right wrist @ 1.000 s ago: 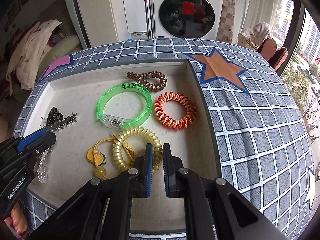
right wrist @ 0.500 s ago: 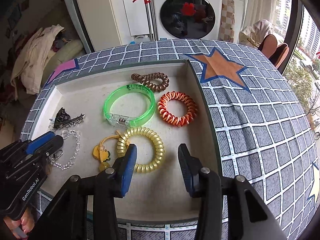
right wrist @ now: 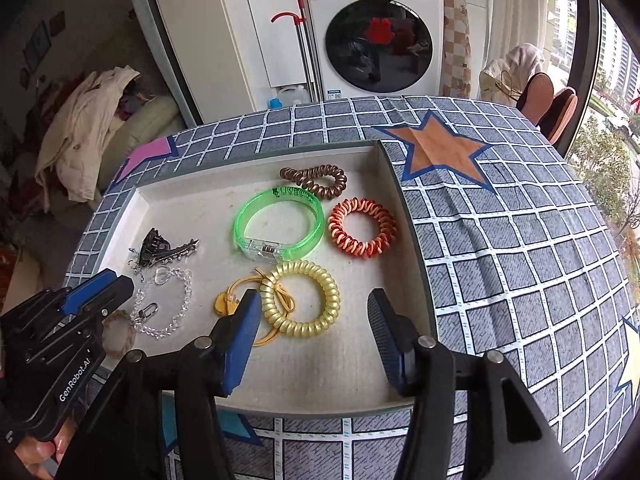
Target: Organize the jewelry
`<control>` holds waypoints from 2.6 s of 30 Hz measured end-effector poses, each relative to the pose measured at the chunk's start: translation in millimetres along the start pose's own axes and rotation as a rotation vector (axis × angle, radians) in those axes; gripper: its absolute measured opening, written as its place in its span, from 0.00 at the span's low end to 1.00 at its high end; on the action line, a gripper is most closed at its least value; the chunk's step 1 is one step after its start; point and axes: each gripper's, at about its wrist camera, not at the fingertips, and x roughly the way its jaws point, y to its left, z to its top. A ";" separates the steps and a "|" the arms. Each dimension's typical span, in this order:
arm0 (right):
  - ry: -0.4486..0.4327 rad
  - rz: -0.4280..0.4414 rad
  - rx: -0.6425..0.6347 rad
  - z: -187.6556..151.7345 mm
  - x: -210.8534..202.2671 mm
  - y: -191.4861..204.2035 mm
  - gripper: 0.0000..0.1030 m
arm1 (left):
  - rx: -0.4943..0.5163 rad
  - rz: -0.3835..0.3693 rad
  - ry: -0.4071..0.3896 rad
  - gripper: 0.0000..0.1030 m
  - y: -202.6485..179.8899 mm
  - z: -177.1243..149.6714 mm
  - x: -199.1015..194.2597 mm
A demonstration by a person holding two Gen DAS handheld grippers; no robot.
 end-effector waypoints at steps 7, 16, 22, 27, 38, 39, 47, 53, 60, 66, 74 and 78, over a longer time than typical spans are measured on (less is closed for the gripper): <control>-0.002 0.001 0.001 -1.3 -4.4 -1.1 0.57 | -0.031 -0.007 0.002 1.00 8.6 -2.2 -4.4; -0.015 0.006 0.000 -4.2 -9.9 -0.2 0.61 | -0.033 0.020 -0.039 1.00 9.6 -6.1 -21.1; -0.070 -0.011 -0.032 -10.2 -21.3 4.3 0.78 | -0.053 0.041 -0.030 1.00 13.2 -11.2 -23.0; -0.095 -0.016 -0.033 -12.7 -25.9 2.8 0.86 | -0.061 0.050 -0.042 1.00 13.4 -16.6 -28.8; -0.178 -0.027 -0.071 -20.3 -36.4 9.4 1.00 | -0.073 0.064 -0.058 1.00 9.3 -21.0 -41.0; -0.184 -0.031 -0.074 -20.6 -37.3 9.9 1.00 | -0.072 0.067 -0.062 1.00 9.2 -22.1 -42.4; -0.224 -0.030 -0.077 -28.4 -46.3 9.2 1.00 | -0.108 0.058 -0.101 1.00 10.6 -28.3 -56.9; -0.270 -0.031 -0.069 -39.2 -56.4 6.7 1.00 | -0.107 0.089 -0.165 1.00 5.1 -38.9 -72.6; -0.311 -0.066 -0.092 -56.1 -63.4 9.1 1.00 | -0.138 0.116 -0.183 1.00 3.1 -58.1 -77.2; -0.316 -0.096 -0.096 -69.8 -65.7 7.9 1.00 | -0.153 0.141 -0.161 1.00 1.1 -70.3 -71.6; -0.345 -0.104 -0.093 -73.3 -74.2 7.8 1.00 | -0.148 0.185 -0.197 1.00 -6.1 -75.2 -78.7; -0.355 -0.101 -0.100 -73.6 -78.2 10.3 1.00 | -0.151 0.184 -0.193 1.00 -5.4 -74.0 -78.7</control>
